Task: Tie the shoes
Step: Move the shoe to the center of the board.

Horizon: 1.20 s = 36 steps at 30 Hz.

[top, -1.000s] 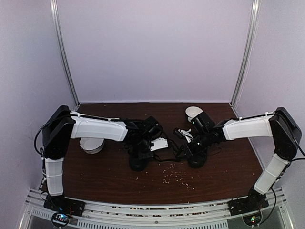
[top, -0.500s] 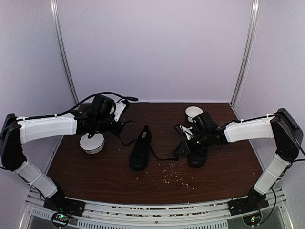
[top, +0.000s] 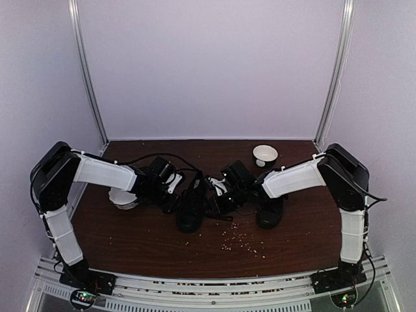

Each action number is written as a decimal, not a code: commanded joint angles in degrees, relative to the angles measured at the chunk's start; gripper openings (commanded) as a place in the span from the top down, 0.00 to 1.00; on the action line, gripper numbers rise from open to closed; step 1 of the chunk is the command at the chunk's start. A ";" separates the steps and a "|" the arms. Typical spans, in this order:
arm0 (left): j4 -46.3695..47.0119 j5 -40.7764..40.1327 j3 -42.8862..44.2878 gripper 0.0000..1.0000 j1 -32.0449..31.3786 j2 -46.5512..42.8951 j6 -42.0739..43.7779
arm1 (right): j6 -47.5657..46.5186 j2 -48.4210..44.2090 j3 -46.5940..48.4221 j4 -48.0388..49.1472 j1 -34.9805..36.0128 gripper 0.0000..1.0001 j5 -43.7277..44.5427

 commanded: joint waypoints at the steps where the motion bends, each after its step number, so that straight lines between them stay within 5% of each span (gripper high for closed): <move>1: 1.84 6.40 4.36 1.00 -3.66 3.48 1.53 | 0.43 2.62 3.19 -1.73 1.56 1.00 1.53; 16: 0.72 14.57 4.47 1.00 -13.18 1.84 -0.61 | -2.30 -10.37 -8.65 -5.20 2.50 1.00 3.00; 30: -2.88 5.35 0.00 1.00 -13.03 -15.30 2.69 | -6.53 -31.71 -19.63 -11.68 -4.54 1.00 3.52; 36: 3.59 13.03 -2.65 1.00 -13.17 -24.09 8.81 | -9.62 -40.75 -17.37 -13.91 -7.44 1.00 -2.52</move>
